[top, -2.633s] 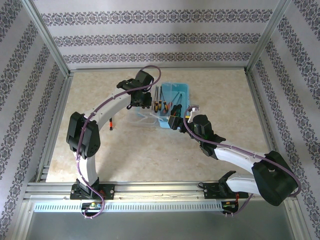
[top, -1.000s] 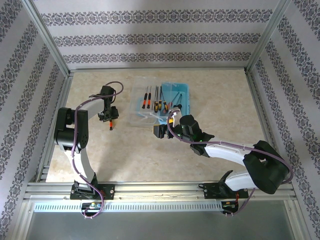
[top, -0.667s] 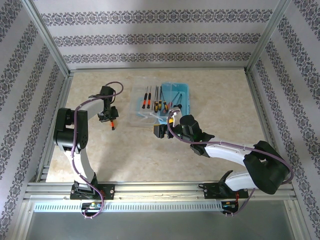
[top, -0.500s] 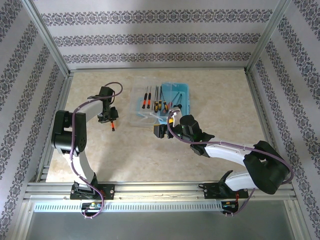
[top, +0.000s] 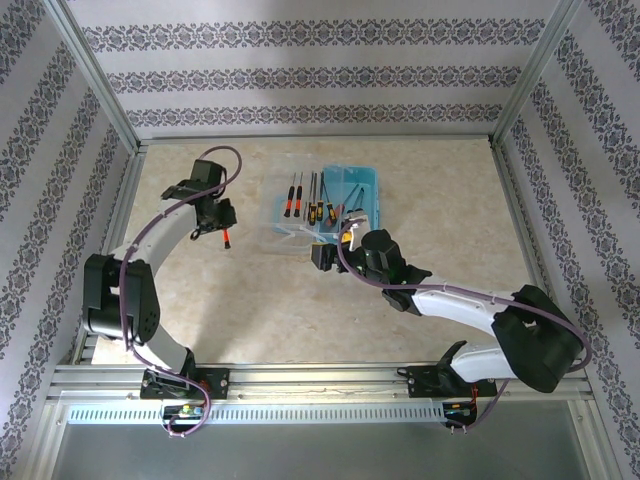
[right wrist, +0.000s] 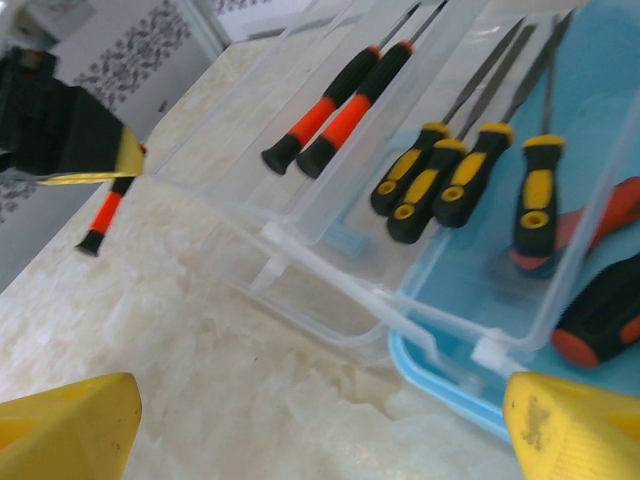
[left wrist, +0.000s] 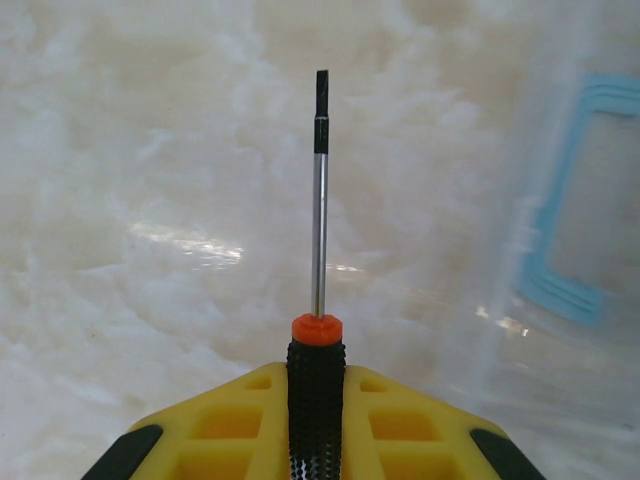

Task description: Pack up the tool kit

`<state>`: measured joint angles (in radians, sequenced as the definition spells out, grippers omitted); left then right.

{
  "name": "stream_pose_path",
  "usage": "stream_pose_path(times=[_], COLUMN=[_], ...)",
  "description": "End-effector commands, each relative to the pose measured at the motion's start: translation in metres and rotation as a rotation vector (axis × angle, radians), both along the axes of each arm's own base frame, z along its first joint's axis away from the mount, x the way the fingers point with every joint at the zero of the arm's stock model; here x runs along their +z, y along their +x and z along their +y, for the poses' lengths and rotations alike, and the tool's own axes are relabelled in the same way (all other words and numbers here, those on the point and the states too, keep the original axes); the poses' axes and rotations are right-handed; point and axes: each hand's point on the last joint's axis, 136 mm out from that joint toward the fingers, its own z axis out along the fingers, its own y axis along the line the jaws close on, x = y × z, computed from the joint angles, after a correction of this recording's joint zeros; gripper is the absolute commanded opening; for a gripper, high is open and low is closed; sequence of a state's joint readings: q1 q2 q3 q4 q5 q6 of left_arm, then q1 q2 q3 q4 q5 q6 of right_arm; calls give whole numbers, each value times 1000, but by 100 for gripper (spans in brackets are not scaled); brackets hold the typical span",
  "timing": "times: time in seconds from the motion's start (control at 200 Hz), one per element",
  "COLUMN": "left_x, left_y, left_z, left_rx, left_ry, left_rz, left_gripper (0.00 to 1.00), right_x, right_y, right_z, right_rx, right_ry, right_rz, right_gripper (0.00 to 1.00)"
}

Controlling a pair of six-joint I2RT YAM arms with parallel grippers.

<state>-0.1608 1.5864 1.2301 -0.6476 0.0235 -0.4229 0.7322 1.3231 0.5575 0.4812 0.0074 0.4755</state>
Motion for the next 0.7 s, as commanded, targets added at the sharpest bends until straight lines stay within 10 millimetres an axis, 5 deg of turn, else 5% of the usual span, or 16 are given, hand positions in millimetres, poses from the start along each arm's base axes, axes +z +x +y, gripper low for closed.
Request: stream_pose_path(times=[0.0,0.255,0.695], left_x=[44,83,70], left_y=[1,13,48], left_z=[-25,-102,-167], left_rx=[-41,-189,-293], left_ry=[14,7,-8], left_rz=[-78,-160,-151], left_gripper=[14,14,15], right_x=[-5,-10,-2], right_y=[11,21,19], right_z=[-29,-63,-65], right_rx=[-138,-264,-246], right_ry=[-11,46,89], right_rz=[8,54,43], right_gripper=[94,94,94])
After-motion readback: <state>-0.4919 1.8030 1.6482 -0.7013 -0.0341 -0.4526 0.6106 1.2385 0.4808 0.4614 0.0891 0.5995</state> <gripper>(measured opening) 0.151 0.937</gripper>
